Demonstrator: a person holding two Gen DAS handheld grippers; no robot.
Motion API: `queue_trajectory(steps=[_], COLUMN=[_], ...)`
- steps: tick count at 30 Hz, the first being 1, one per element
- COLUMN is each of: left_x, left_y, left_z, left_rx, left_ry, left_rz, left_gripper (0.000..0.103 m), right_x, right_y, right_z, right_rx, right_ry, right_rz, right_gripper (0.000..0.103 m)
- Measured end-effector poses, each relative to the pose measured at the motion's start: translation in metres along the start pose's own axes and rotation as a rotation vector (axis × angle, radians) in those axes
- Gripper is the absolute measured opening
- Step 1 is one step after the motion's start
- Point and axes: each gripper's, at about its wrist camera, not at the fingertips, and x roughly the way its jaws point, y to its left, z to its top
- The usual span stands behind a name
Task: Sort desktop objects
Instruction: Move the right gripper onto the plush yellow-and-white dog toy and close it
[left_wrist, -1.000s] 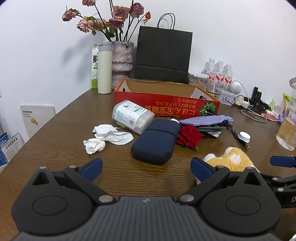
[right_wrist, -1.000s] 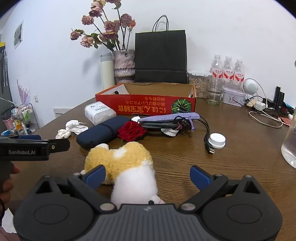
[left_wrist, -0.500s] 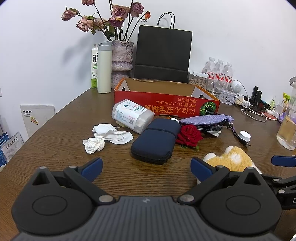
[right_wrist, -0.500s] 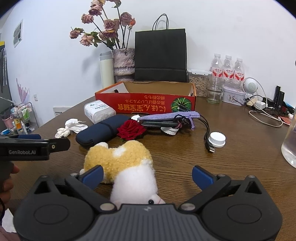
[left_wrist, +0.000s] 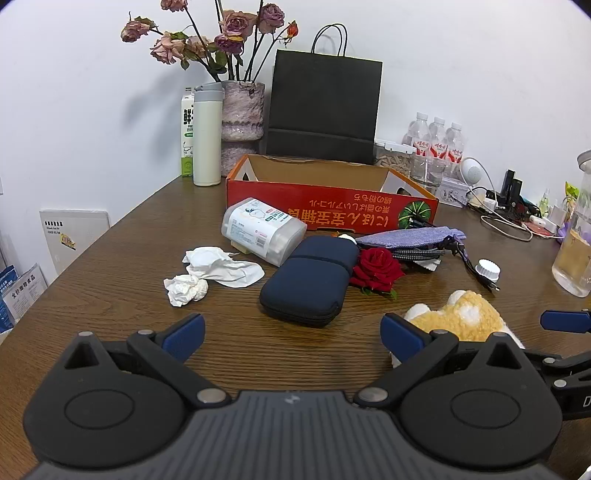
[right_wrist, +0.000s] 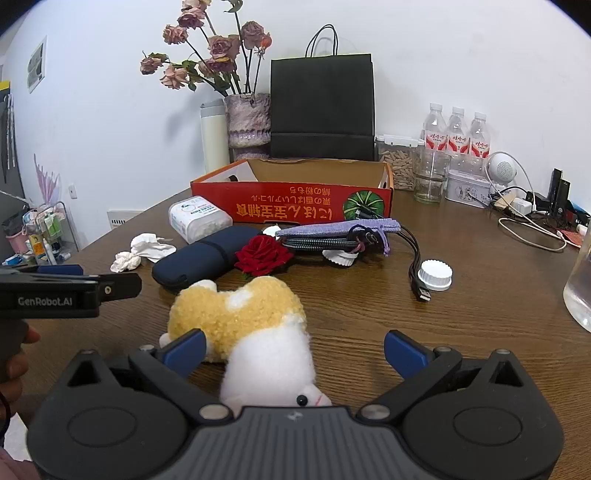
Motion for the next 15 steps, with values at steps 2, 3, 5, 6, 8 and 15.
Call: queue_trajectory(steps=[2, 3, 5, 6, 8, 15], left_x=[0.0, 0.0004, 0.0001, 0.0001, 0.0007, 0.0029], left_y=[0.0, 0.0003, 0.0, 0.0001, 0.0001, -0.0011], left_z=[0.0, -0.0002, -0.0002, -0.0003, -0.0008, -0.0034], left_rx=[0.0, 0.0, 0.0, 0.0, 0.001, 0.003], left_ry=[0.0, 0.001, 0.0, 0.0, 0.001, 0.006], left_rz=[0.0, 0.0, 0.001, 0.0, 0.0, -0.001], left_gripper=[0.103, 0.103, 0.103, 0.103, 0.103, 0.103], right_x=[0.0003, 0.0003, 0.0004, 0.0006, 0.0008, 0.0033], right_y=[0.0, 0.0, 0.0001, 0.0002, 0.0004, 0.0008], right_z=[-0.0002, -0.0002, -0.0002, -0.0008, -0.0015, -0.0021], right_rx=[0.0, 0.0, 0.0, 0.0, 0.001, 0.001], right_ry=[0.001, 0.001, 0.001, 0.002, 0.003, 0.013], right_rz=[0.0, 0.001, 0.001, 0.001, 0.001, 0.004], right_gripper=[0.103, 0.103, 0.103, 0.103, 0.103, 0.103])
